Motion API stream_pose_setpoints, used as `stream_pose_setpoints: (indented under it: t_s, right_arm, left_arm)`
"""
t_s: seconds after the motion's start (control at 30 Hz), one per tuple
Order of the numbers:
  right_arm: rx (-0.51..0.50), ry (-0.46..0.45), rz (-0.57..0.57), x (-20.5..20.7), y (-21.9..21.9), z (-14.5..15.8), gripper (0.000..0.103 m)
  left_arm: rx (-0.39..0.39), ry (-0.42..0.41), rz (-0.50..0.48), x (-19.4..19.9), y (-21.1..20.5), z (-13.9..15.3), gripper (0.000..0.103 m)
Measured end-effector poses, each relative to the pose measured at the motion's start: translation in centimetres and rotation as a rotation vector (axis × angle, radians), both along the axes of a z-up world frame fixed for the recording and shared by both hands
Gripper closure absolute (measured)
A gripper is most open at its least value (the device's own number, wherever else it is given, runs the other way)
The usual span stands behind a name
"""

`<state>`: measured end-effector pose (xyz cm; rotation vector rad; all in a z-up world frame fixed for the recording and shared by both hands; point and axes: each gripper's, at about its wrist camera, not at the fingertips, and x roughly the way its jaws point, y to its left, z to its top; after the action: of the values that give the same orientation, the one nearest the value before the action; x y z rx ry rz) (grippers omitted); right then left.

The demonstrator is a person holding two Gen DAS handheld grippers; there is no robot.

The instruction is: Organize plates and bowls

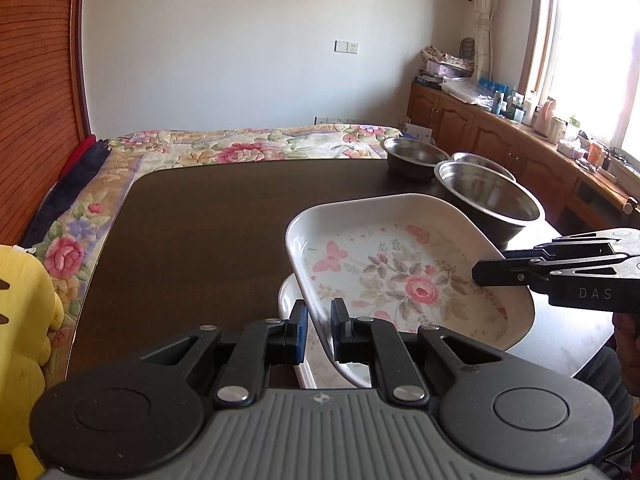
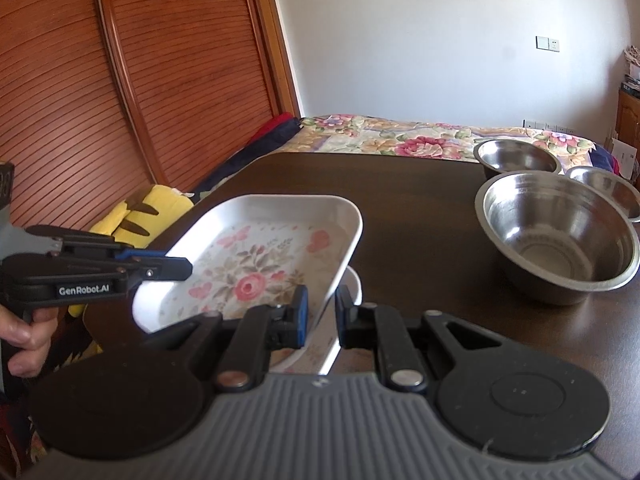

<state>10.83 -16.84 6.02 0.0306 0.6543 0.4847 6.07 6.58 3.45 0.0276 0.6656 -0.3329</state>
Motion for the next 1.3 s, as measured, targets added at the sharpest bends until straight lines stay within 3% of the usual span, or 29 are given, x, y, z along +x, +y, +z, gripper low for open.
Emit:
stream_pose_setpoints:
  t_s: [0.33, 0.9, 1.0, 1.3]
  right_arm:
    - [-0.004, 0.037, 0.008, 0.2, 0.2, -1.1, 0.087]
    - [-0.01, 0.037, 0.007, 0.0, 0.4, -1.7, 0.086]
    - [-0.013, 0.038, 0.012, -0.1, 0.3, -1.6, 0.084]
    - [-0.007, 0.031, 0.025, -0.5, 0.1, -1.4, 0.083]
  left_arm:
    - [-0.004, 0.041, 0.011, 0.2, 0.3, -1.8, 0.091]
    - [0.02, 0.027, 0.013, 0.2, -0.1, -2.1, 0.091]
    - [0.03, 0.026, 0.017, 0.2, -0.2, -2.2, 0.084]
    - [0.034, 0.005, 0.023, 0.0, -0.2, -2.0, 0.08]
